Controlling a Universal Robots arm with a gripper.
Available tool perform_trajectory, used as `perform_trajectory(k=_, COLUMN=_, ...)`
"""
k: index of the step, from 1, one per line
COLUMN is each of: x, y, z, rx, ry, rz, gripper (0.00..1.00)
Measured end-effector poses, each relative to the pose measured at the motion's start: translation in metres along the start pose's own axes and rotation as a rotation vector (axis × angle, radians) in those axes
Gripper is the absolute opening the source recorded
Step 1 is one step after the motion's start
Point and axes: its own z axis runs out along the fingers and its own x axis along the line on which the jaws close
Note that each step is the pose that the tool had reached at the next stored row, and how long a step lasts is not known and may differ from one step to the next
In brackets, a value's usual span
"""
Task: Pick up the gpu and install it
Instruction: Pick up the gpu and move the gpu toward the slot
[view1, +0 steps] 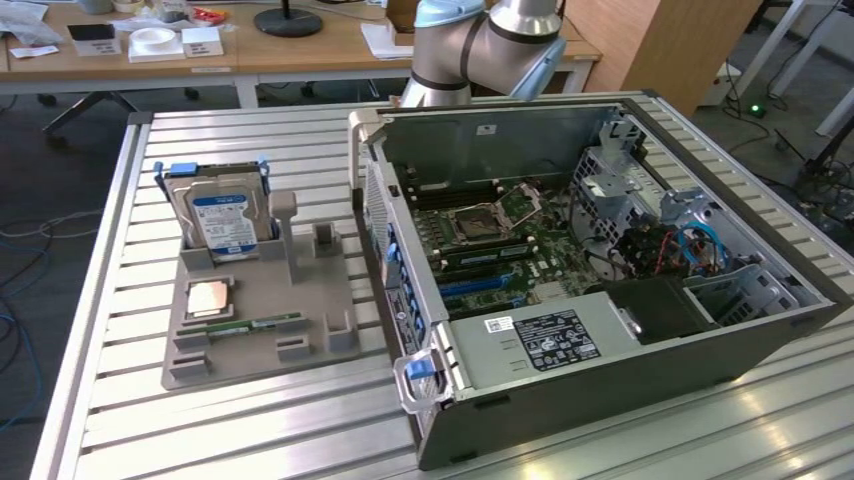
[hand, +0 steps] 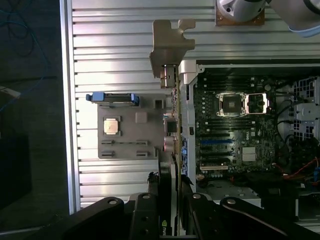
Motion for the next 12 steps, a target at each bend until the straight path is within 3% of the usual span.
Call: perform_trajectory(k=12, x=0.0, y=-0.0009, z=0.0219, rx=-0.0001, ry=-0.0001, rz=0.0, gripper=0.27)
